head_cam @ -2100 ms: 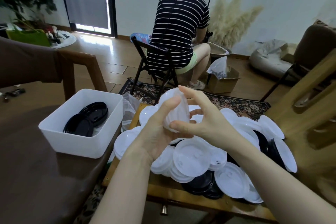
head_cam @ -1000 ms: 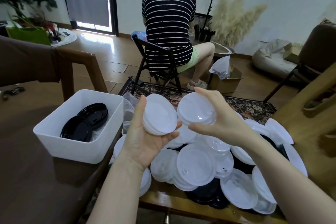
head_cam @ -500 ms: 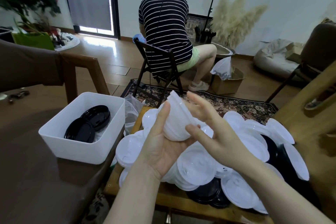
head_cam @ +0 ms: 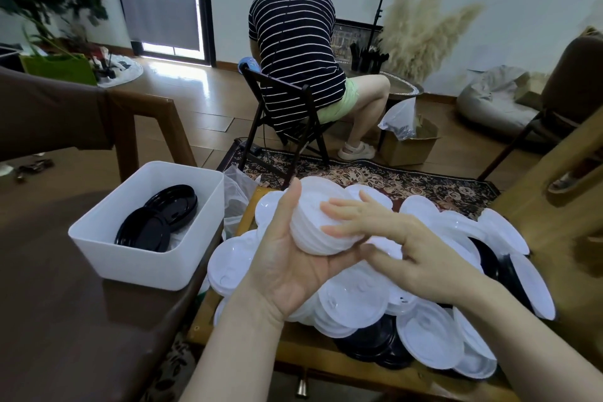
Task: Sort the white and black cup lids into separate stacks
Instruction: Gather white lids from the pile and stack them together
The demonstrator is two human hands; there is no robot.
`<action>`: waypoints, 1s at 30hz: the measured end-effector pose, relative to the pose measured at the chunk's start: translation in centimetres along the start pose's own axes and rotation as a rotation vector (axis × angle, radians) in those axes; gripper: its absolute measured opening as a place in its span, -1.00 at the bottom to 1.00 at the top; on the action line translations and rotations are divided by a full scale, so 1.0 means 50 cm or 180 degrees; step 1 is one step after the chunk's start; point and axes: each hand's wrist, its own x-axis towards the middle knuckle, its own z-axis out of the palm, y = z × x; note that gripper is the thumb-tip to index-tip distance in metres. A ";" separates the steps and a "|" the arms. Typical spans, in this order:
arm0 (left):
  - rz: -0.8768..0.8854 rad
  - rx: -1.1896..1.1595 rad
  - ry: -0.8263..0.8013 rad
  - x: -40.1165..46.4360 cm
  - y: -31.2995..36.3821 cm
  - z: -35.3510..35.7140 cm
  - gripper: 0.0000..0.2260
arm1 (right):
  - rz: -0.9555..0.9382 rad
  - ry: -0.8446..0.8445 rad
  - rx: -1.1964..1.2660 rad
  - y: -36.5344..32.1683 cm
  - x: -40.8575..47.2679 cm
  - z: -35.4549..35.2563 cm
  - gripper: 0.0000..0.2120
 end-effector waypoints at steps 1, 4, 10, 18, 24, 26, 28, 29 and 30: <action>0.0055 -0.0041 0.0000 0.000 -0.003 0.003 -0.34 | 0.0051 0.0016 -0.0068 -0.004 -0.003 0.009 -0.60; 0.0037 -0.0101 -0.0085 -0.003 -0.016 0.015 -0.27 | -0.0011 0.0287 -0.0662 -0.004 -0.002 0.041 -0.53; -0.0009 0.0156 -0.0056 -0.012 -0.014 0.020 -0.27 | -0.0191 0.0841 -0.0668 0.004 0.005 0.058 -0.62; 0.0351 0.1523 0.0933 -0.024 -0.006 0.022 -0.73 | -0.0524 0.0823 -0.1533 0.039 -0.032 0.076 -0.77; 0.0969 0.1966 0.1233 -0.015 -0.024 0.027 -0.65 | -0.0573 0.0974 -0.1563 0.032 -0.036 0.088 -0.75; 0.1156 0.1940 0.1400 -0.016 -0.019 0.026 -0.73 | -0.0523 0.0960 -0.1553 0.026 -0.037 0.073 -0.69; 0.1224 0.1854 0.1589 -0.014 -0.005 0.018 -0.73 | -0.0289 0.1097 -0.1317 0.023 -0.046 0.049 -0.57; 0.1210 0.1770 0.1657 -0.015 0.005 0.015 -0.73 | -0.0033 0.1254 -0.1031 0.024 -0.055 0.032 -0.52; 0.1195 0.1676 0.1706 -0.018 0.015 0.010 -0.73 | 0.0311 0.1438 -0.0700 0.028 -0.066 0.012 -0.50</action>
